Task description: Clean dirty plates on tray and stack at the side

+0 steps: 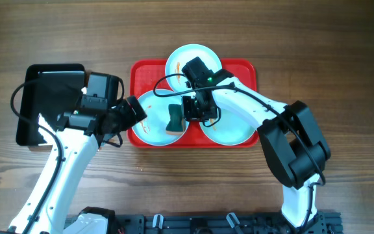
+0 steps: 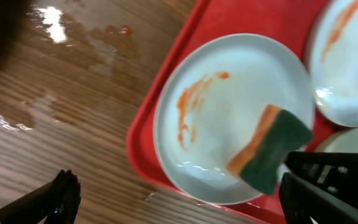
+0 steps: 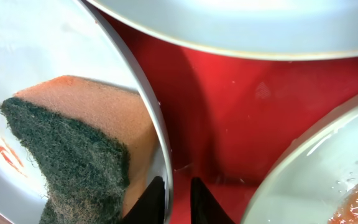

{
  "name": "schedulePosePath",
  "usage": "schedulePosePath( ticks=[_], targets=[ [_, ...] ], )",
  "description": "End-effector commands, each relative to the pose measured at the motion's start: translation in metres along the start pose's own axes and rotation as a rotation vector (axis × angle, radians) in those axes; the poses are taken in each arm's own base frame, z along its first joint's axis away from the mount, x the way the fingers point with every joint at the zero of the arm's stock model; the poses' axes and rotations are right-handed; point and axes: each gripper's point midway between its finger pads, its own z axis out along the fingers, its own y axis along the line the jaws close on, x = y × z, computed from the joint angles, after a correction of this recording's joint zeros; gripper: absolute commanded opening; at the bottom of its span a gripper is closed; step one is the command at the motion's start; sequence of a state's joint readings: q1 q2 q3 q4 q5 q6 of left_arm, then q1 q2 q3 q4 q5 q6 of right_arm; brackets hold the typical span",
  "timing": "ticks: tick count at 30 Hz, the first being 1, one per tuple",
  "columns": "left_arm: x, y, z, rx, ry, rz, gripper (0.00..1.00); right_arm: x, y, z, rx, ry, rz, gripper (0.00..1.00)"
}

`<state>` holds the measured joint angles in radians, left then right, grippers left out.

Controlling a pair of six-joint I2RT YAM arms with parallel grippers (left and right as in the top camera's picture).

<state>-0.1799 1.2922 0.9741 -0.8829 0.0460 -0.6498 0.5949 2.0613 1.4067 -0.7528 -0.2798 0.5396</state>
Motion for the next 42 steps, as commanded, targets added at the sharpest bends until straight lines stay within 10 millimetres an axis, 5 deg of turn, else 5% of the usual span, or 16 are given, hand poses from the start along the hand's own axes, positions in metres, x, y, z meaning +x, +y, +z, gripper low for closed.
schedulePosePath(
  ticks=[1,5,14,23,42],
  targets=[
    [0.009,-0.015,0.006,0.078,0.064,-0.007,1.0,0.006,-0.006,0.013,0.016,0.031,0.02,0.15],
    [0.015,-0.031,0.023,0.087,0.087,0.046,0.95,0.007,-0.005,0.013,0.013,0.033,0.02,0.15],
    [0.035,-0.052,0.078,0.082,0.178,0.205,0.64,0.008,-0.004,0.013,0.005,0.039,0.019,0.15],
    [0.057,-0.078,0.096,0.292,0.368,0.206,0.7,0.009,-0.001,0.013,-0.012,0.05,0.018,0.16],
    [0.062,-0.082,0.106,0.223,0.299,0.31,0.76,0.011,0.002,0.013,-0.026,0.057,0.02,0.16]
  ],
)
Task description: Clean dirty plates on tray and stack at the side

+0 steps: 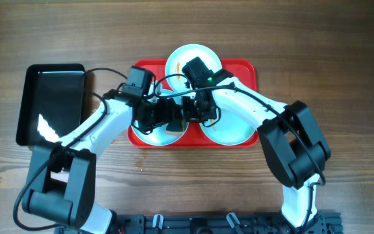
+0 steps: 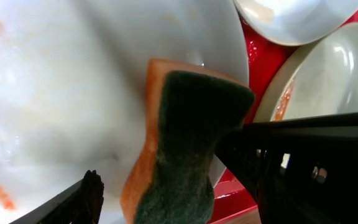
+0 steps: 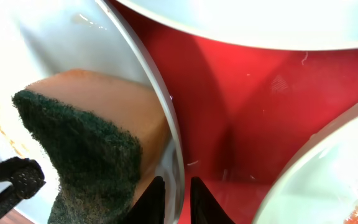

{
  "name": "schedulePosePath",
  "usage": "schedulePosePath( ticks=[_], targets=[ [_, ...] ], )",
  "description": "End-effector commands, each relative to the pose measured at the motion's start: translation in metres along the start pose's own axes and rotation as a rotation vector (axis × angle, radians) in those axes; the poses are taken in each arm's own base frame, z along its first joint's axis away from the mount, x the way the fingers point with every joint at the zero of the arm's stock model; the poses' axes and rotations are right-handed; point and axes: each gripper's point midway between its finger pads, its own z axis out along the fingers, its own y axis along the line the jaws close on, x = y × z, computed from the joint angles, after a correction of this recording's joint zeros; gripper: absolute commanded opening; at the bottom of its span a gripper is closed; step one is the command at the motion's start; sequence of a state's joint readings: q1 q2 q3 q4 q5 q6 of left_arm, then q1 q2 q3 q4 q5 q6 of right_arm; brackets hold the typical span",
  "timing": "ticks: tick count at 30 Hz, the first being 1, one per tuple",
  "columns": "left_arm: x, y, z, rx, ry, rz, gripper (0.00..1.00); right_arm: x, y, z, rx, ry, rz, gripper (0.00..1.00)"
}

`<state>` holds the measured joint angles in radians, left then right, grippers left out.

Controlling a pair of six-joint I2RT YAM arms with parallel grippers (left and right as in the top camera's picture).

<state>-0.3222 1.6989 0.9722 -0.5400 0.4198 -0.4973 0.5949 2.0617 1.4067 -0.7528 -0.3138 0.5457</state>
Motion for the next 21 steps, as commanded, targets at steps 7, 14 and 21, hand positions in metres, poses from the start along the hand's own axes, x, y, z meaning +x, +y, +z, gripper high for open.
schedulePosePath(
  ticks=[7,14,21],
  targets=[
    [-0.006,0.02,0.007,-0.164,-0.072,0.056,0.74,0.008,-0.003,0.013,-0.002,0.043,0.014,0.16],
    [-0.002,0.017,0.018,-0.152,-0.046,0.065,0.73,0.008,-0.003,0.013,-0.003,0.043,0.014,0.16],
    [0.001,0.014,0.024,-0.134,-0.027,0.062,0.72,0.008,-0.003,0.013,-0.003,0.043,0.014,0.16]
  ],
)
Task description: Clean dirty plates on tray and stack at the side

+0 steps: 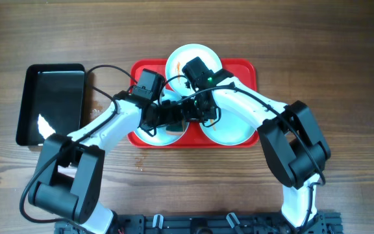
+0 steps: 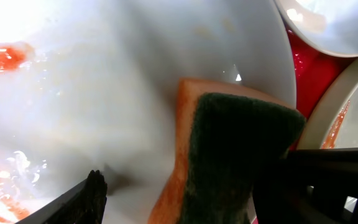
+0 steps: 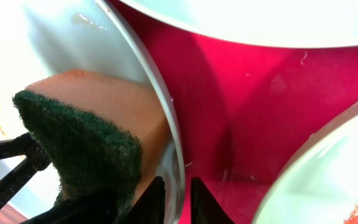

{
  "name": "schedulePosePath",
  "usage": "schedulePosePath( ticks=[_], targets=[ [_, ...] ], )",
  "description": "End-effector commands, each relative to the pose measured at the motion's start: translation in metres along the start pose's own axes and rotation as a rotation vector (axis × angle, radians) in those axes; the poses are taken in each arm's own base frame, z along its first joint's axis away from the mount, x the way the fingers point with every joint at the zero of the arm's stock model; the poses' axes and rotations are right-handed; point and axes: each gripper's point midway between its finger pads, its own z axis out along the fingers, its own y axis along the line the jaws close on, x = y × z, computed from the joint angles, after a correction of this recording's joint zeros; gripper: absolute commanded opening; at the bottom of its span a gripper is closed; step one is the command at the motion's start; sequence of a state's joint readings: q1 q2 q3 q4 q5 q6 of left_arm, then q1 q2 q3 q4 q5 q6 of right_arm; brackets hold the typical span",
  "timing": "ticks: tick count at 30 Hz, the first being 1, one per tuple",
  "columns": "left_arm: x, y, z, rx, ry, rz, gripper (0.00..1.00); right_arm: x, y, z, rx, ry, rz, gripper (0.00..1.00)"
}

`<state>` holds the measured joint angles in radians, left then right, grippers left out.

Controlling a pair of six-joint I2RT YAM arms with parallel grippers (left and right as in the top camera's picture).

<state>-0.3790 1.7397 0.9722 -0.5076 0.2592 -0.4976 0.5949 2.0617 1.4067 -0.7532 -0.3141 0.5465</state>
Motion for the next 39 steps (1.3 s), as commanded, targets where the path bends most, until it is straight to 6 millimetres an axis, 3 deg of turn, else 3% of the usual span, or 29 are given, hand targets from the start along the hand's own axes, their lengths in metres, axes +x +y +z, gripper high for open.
schedulePosePath(
  ticks=[1,4,11,16,26,34,39],
  targets=[
    [0.007,-0.001,0.008,0.002,0.027,0.017,0.71,0.008,-0.003,0.013,-0.002,0.042,0.013,0.16],
    [0.006,0.001,0.008,-0.009,0.021,0.017,0.54,0.008,-0.003,0.013,-0.002,0.043,0.013,0.16],
    [-0.001,0.031,0.005,-0.171,-0.032,0.009,0.33,0.011,-0.005,0.013,0.005,0.054,0.012,0.16],
    [-0.003,0.037,-0.003,-0.184,-0.029,-0.015,0.22,0.011,-0.005,0.013,0.005,0.054,0.011,0.16],
    [-0.02,0.04,-0.048,-0.187,-0.108,-0.04,0.26,0.011,-0.005,0.013,0.006,0.055,0.012,0.16],
    [-0.014,0.036,-0.05,-0.165,-0.087,-0.041,0.52,0.011,-0.005,0.013,0.005,0.055,0.012,0.16],
    [-0.01,0.023,-0.048,-0.094,-0.059,-0.036,0.55,0.011,-0.005,0.013,0.005,0.055,0.012,0.16]
  ],
)
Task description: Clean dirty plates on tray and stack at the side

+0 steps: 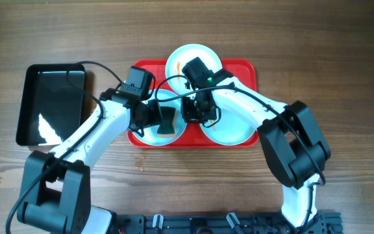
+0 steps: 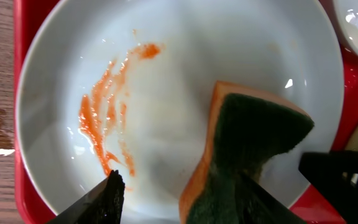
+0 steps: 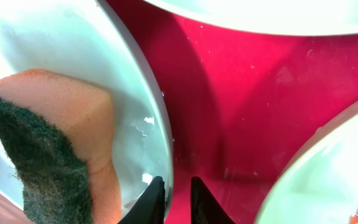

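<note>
Three white plates lie on the red tray. The left plate carries an orange smear. An orange-and-green sponge stands on edge on its right part. My left gripper is open and straddles the sponge; the left finger stands apart from it, and the right one is mostly hidden behind it. My right gripper is shut on the left plate's rim, one finger inside and one over the tray. Both the top plate and the right plate are smeared.
A black bin sits on the wooden table left of the tray. The right arm crosses over the right plate. A wet mark shows on the wood in front of the tray.
My left gripper has drawn back from the plate's right edge, so the whole plate shows. The sponge now stands a little further left on the plate. The right gripper has kept its hold.
At first my left gripper hung left of the tray and the sponge leaned at the plate's right rim, which the right gripper pinched. Then the left gripper was close around the sponge. Now it sits further back, with the sponge shifted inward between its fingers.
</note>
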{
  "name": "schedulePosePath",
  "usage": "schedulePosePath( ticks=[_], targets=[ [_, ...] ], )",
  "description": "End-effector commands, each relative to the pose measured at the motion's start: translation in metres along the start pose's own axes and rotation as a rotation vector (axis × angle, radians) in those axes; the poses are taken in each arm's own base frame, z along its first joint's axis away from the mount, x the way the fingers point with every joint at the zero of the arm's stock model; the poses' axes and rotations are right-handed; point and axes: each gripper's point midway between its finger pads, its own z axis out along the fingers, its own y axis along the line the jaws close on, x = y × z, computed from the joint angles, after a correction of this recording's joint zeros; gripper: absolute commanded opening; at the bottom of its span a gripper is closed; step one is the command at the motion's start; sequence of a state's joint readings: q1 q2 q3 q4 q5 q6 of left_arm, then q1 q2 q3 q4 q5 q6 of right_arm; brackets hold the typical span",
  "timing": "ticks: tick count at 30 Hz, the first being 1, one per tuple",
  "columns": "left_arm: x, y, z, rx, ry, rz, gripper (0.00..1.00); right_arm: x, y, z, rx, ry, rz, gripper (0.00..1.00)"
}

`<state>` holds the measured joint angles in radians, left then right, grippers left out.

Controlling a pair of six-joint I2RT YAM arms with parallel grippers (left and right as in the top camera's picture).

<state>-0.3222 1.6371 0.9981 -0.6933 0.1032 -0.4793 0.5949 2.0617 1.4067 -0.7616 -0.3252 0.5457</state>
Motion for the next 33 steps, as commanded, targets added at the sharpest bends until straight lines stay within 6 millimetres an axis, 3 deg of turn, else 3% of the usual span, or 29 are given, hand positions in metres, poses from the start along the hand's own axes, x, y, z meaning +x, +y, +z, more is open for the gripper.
schedulePosePath(
  ticks=[1,5,10,23,29,33],
  targets=[
    [-0.004,-0.016,-0.01,0.081,-0.006,0.009,0.56,0.008,-0.005,0.013,0.011,0.042,0.01,0.16],
    [-0.003,-0.027,-0.008,0.098,-0.017,0.039,0.74,0.008,-0.005,0.013,0.01,0.041,0.01,0.16],
    [0.0,-0.041,0.004,0.1,-0.025,0.084,0.75,0.008,-0.005,0.013,0.011,0.042,0.014,0.16],
    [0.004,-0.039,0.03,0.058,0.007,0.096,0.69,0.007,-0.005,0.013,0.009,0.039,0.013,0.16],
    [0.003,-0.028,0.039,-0.031,-0.015,0.112,0.57,0.008,-0.005,0.013,0.01,0.041,0.013,0.16],
    [0.001,-0.025,0.039,-0.045,-0.022,0.107,0.3,0.008,-0.005,0.013,0.01,0.041,0.013,0.16]
  ],
)
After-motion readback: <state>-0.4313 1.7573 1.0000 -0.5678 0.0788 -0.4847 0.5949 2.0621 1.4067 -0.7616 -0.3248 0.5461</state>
